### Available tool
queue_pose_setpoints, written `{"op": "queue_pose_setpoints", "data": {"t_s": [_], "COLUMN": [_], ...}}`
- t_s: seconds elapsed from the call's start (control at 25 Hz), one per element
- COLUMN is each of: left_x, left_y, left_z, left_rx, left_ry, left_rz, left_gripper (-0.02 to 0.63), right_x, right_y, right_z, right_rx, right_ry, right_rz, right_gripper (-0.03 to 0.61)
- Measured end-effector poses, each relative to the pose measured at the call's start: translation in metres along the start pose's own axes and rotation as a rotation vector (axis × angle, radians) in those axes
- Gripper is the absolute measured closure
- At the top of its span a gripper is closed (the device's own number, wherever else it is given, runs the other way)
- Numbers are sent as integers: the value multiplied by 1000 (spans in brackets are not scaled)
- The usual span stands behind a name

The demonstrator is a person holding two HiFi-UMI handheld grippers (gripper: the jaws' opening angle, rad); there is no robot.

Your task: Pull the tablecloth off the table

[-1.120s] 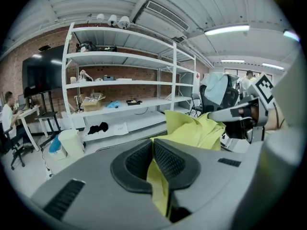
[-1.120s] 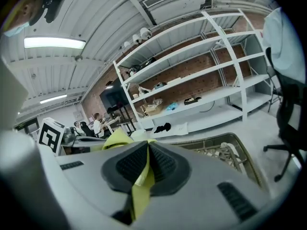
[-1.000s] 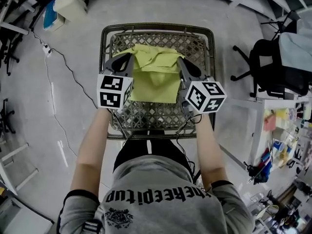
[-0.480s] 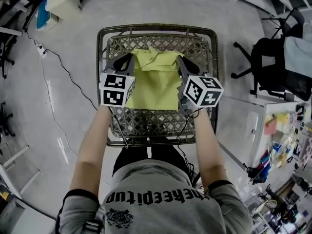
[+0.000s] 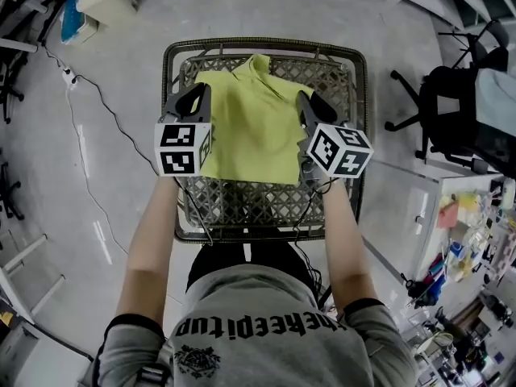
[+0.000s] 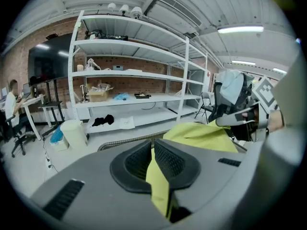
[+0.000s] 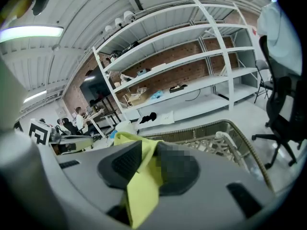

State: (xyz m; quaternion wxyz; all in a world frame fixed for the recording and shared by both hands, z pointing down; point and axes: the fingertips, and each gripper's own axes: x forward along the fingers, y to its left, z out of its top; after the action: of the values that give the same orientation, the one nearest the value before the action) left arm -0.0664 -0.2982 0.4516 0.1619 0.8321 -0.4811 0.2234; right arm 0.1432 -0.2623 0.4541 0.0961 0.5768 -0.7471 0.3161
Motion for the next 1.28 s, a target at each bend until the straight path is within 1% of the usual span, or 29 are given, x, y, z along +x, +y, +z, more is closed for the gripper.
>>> {"op": "queue_pose_setpoints", "data": {"t_s": [0.08, 0.2, 0.24, 0.32, 0.4, 0.56, 0.68, 0.72, 0.8, 0.88, 0.92, 1.12, 1.28], "left_x": [-4, -9, -11, -14, -16, -19, -21, -22, -25, -29, -32, -48, -68], "left_y": [5, 9, 8, 6, 2, -4, -8, -10, -13, -18, -20, -42, -61], "left_z": [-1, 1, 2, 3, 3, 4, 5, 5, 6, 6, 6, 4, 11], "left_rx": [-18, -32, -33, -35, -37, -35, -31, -28, -22, -18, -17, 10, 16], "left_ry": [0, -6, -9, -13, -16, -20, -26, -28, -33, -38, -39, -49, -85], "left_rz": [12, 17, 17, 14, 9, -1, -7, -8, -12, -18, -22, -72, -121], "left_gripper": [586, 586, 586, 586, 586, 586, 586, 586, 586, 587, 588, 591, 598], "right_x": [-1, 0, 0, -3, -8, -18, -26, -29, -37, -46, -50, -71, -89], "right_y": [2, 12, 16, 21, 23, 23, 18, 17, 18, 24, 28, 53, 76], "right_z": [2, 4, 4, 2, 0, -2, -4, -4, -2, -1, 0, 1, 3], "right_rx": [-15, -46, -46, -31, -25, -38, -50, -55, -65, -77, -86, -145, -159], "right_ry": [-6, 17, 27, 37, 41, 49, 40, 30, 9, -16, -28, -66, -90], "right_rz": [3, 47, 68, 105, 126, 135, 115, 108, 105, 114, 123, 177, 223], "right_gripper": [481, 439, 427, 426, 416, 388, 388, 398, 491, 553, 564, 568, 568]}}
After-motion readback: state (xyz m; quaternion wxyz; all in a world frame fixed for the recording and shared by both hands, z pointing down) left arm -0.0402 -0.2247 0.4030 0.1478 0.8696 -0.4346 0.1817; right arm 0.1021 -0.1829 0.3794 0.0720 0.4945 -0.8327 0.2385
